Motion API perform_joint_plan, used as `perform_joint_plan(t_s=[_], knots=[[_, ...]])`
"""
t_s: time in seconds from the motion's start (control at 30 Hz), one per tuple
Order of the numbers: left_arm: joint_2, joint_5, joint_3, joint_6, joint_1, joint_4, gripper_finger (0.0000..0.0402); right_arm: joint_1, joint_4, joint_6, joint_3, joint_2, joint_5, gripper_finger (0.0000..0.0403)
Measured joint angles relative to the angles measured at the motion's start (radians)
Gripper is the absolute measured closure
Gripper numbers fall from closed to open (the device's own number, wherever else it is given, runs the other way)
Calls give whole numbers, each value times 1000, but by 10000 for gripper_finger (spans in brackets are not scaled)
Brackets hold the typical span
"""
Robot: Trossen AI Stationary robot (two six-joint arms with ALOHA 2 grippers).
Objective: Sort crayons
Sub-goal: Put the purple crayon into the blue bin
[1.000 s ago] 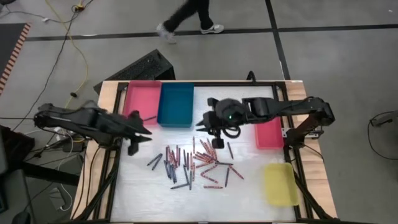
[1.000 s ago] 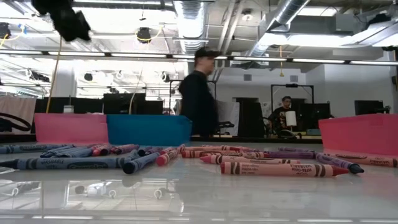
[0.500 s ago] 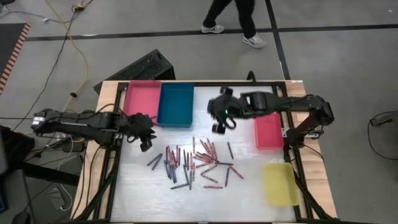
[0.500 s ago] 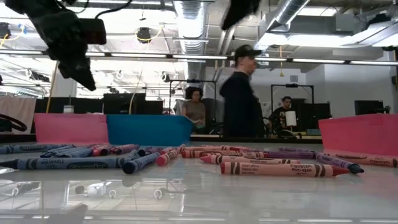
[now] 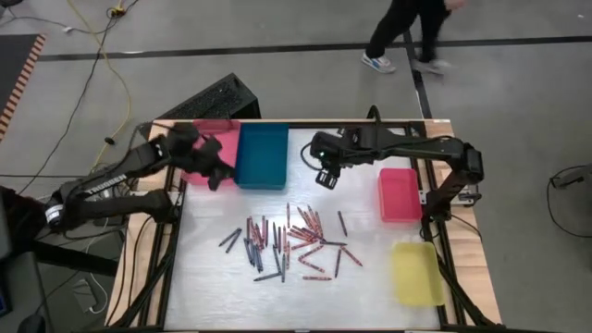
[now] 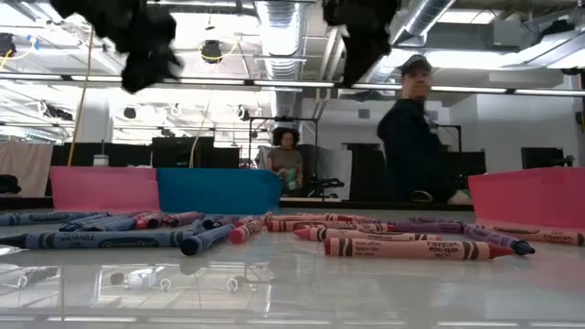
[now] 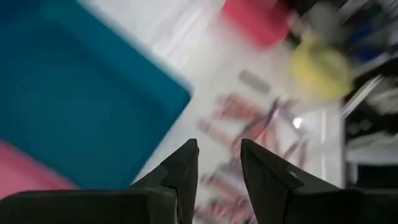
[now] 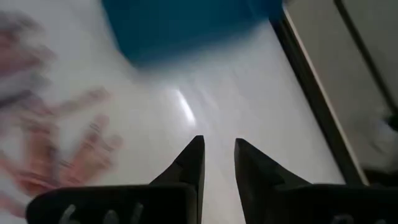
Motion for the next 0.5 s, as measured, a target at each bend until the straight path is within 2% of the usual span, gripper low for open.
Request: perform_joint_plan(t_s=[0.13, 0.27, 0.37, 0.5], knots=[[3, -43, 157, -18, 45, -1, 291, -68, 71, -24, 32, -83, -150, 322], [23, -137, 291, -44, 68, -2, 291, -176, 144, -48, 41, -169, -208, 322], [44, -160, 343, -47, 69, -7, 291, -263, 176, -92, 41, -212, -258, 322], [77, -178, 351, -14, 78, -11, 291, -375, 204, -141, 41, -224, -303, 322]])
